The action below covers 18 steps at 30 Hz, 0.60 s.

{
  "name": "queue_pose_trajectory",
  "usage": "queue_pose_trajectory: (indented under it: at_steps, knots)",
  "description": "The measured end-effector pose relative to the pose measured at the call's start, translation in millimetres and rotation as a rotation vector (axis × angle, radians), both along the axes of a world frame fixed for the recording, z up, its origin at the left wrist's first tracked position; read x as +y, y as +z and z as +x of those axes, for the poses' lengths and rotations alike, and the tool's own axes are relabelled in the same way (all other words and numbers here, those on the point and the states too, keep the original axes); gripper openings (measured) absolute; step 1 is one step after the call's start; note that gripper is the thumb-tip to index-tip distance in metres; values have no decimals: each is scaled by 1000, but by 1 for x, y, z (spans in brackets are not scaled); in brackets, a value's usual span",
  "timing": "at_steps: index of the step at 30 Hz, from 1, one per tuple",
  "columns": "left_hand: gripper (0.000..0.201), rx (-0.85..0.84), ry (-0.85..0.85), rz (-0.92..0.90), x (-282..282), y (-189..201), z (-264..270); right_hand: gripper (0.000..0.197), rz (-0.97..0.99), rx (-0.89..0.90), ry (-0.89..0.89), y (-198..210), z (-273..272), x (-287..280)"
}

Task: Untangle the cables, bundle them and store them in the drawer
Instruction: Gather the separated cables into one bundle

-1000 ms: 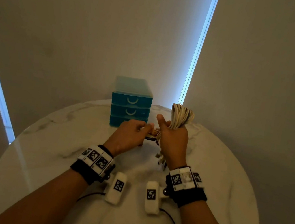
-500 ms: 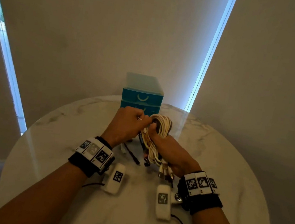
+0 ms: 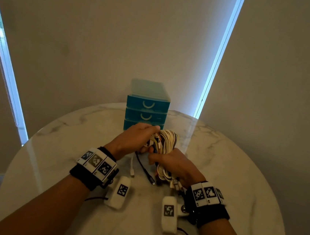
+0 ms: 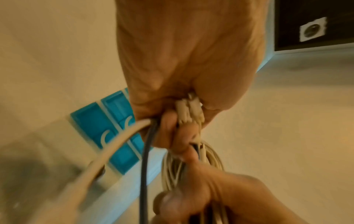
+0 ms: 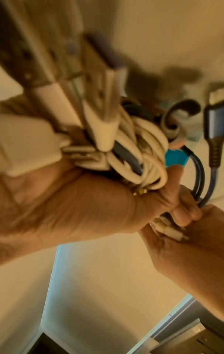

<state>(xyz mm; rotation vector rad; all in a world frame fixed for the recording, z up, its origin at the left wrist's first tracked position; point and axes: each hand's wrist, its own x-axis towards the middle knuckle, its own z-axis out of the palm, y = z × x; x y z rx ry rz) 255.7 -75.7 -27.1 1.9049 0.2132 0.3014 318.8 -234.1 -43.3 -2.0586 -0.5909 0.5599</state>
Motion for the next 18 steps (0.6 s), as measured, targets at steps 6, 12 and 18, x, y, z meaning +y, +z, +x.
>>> queue_pose_trajectory:
  at_steps: [6,12,18]
  knots:
    - [50,-80,73,354,0,-3,5,11,95,-47,-30,-11,6,6]
    - [47,-145,111,413,5,1,6,76,216,-188,17,-26,0,25]
    - [51,-23,56,340,6,-6,7,46,129,-80,-141,-31,3,21]
